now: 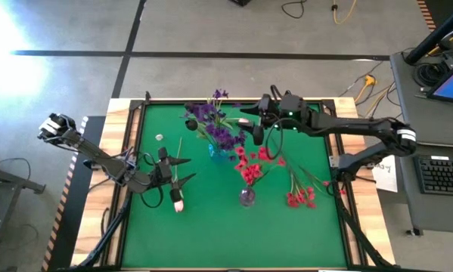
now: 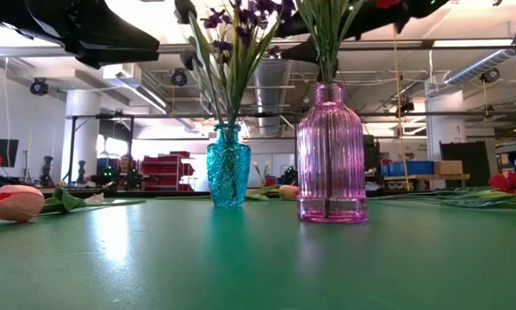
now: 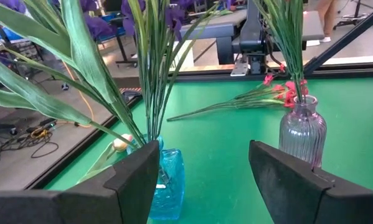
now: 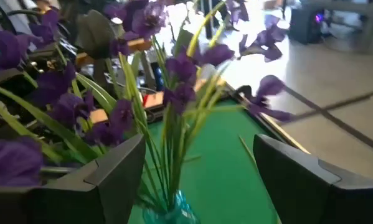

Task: Sort flowers into vase by color
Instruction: Put the purple flowers into the blue vase, then put the pink flowers into the purple vase

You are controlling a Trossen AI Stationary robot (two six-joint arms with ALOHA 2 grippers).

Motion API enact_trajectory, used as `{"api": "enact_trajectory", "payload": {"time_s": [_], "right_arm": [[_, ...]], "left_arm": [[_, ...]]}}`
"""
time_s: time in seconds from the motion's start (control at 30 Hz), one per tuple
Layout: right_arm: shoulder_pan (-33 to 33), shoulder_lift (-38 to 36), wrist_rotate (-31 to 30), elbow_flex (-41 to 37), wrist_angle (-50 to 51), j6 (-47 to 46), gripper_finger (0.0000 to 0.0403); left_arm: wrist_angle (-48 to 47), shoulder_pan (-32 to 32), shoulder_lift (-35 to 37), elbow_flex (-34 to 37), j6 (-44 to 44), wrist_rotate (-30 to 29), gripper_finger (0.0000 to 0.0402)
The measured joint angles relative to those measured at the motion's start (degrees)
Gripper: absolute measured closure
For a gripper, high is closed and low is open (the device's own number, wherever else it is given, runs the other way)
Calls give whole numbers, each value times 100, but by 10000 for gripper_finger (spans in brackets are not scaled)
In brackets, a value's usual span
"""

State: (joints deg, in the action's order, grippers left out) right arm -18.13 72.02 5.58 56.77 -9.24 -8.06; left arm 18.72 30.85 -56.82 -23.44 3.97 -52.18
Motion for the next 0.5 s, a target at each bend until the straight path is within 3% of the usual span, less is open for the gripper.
{"api": "enact_trajectory", "payload": {"time_s": [0.13, 0.5], "right_arm": [[0, -339, -334, 0, 602, -223, 115], [0, -924, -863, 2, 2343, -1098, 135]], "left_arm": [[11, -9, 0, 0, -348, -332, 164], [-283, -14, -277, 0, 511, -576, 166]]}}
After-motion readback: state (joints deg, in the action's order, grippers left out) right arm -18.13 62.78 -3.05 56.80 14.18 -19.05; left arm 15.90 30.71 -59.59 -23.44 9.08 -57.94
